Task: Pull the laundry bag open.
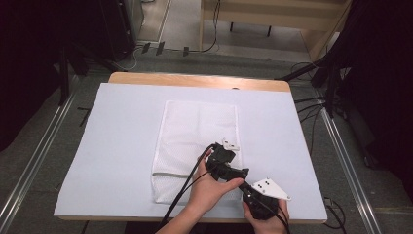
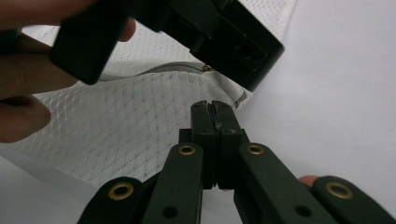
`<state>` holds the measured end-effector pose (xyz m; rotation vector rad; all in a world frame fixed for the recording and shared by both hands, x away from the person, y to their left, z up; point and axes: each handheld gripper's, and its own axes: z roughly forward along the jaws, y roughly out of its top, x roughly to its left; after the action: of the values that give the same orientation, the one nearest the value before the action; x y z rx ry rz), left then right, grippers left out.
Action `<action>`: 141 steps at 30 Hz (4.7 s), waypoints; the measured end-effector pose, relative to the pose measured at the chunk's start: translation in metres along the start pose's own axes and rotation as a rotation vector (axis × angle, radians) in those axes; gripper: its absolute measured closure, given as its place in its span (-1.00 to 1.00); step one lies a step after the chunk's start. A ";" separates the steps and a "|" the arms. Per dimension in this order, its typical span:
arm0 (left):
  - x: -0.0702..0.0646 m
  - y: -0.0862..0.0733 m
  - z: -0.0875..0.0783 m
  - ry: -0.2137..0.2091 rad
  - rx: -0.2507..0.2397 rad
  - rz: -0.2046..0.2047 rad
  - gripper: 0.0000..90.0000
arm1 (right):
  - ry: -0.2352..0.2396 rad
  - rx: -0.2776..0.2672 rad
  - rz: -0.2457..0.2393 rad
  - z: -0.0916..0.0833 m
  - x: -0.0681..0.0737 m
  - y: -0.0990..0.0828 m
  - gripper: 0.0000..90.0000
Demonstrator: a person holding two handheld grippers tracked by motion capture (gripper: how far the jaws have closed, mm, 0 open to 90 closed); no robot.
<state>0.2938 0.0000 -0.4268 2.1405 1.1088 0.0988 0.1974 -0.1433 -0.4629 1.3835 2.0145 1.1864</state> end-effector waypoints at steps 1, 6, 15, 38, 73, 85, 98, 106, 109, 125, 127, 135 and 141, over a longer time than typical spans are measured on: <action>0.002 0.000 -0.001 -0.010 -0.008 -0.015 -0.24 | 0.000 0.001 -0.001 0.000 0.000 0.000 1.00; 0.012 0.001 -0.009 -0.104 -0.027 -0.048 0.15 | 0.000 0.001 0.001 0.000 -0.001 0.000 1.00; 0.012 0.002 -0.008 -0.130 -0.024 -0.057 0.27 | 0.001 0.013 -0.009 0.002 0.000 0.000 1.00; 0.032 -0.017 -0.014 -0.230 -0.046 -0.091 0.90 | -0.020 0.018 -0.012 0.003 0.000 0.000 1.00; 0.142 -0.095 -0.103 -0.019 -0.147 -0.247 0.97 | -0.079 -0.001 -0.040 -0.008 -0.004 0.007 1.00; 0.185 -0.131 -0.140 0.011 -0.197 -0.354 0.97 | -0.095 -0.004 -0.032 -0.011 -0.010 0.008 1.00; 0.181 -0.140 -0.139 0.045 -0.157 -0.326 0.97 | -0.082 0.009 -0.030 -0.010 -0.010 0.009 1.00; 0.176 -0.145 -0.150 0.033 -0.233 -0.221 0.68 | -0.020 0.025 -0.017 -0.013 -0.011 0.008 1.00; 0.176 -0.149 -0.155 0.048 -0.269 -0.215 0.18 | -0.030 0.022 -0.019 -0.013 -0.010 0.009 1.00; 0.184 -0.163 -0.184 0.087 -0.455 -0.192 -1.00 | -0.063 -0.067 0.031 -0.020 -0.043 0.018 -0.26; 0.186 -0.165 -0.187 0.100 -0.464 -0.193 -1.00 | -0.063 -0.074 0.023 -0.021 -0.047 0.019 -0.27; 0.192 -0.167 -0.191 0.177 -0.462 -0.146 -1.00 | -0.056 -0.111 0.073 -0.029 -0.084 0.023 -0.46; 0.197 -0.169 -0.191 0.202 -0.442 -0.115 -1.00 | -0.081 -0.122 0.084 -0.032 -0.103 0.022 -0.54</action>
<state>0.2316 0.3156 -0.4380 1.6956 1.1937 0.4715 0.2291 -0.2462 -0.4391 1.4448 1.8138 1.2461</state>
